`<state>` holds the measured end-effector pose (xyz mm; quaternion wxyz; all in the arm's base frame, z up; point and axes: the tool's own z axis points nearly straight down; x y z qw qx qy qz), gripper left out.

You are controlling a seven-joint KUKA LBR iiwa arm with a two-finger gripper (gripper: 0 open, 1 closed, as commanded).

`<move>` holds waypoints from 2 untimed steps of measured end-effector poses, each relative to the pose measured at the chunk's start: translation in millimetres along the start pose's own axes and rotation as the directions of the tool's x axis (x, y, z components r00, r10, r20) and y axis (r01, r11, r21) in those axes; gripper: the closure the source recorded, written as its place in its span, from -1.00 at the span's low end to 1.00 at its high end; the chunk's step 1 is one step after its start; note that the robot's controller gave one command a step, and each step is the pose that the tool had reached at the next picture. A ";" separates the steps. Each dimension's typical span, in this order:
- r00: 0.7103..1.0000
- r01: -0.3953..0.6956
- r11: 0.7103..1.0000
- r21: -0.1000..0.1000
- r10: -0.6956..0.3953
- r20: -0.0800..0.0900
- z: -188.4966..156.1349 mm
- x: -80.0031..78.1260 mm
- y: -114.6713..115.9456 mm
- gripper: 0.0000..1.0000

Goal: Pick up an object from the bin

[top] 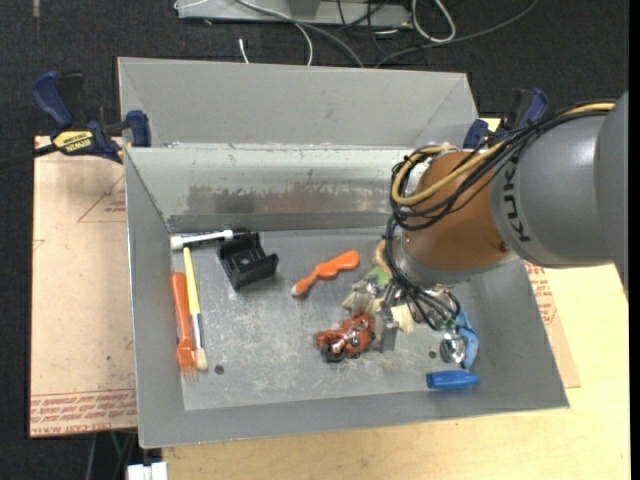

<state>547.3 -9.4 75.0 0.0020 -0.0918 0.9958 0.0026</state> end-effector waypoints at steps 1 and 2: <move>1.000 0.001 1.000 -0.001 -0.001 -0.003 -16.3 0.8 0.7 1.00; 1.000 0.002 1.000 -0.002 -0.002 -0.008 -63.1 1.6 1.5 1.00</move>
Offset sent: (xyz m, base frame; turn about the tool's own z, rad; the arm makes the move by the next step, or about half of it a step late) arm -0.0012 0.0002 0.0918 -0.0004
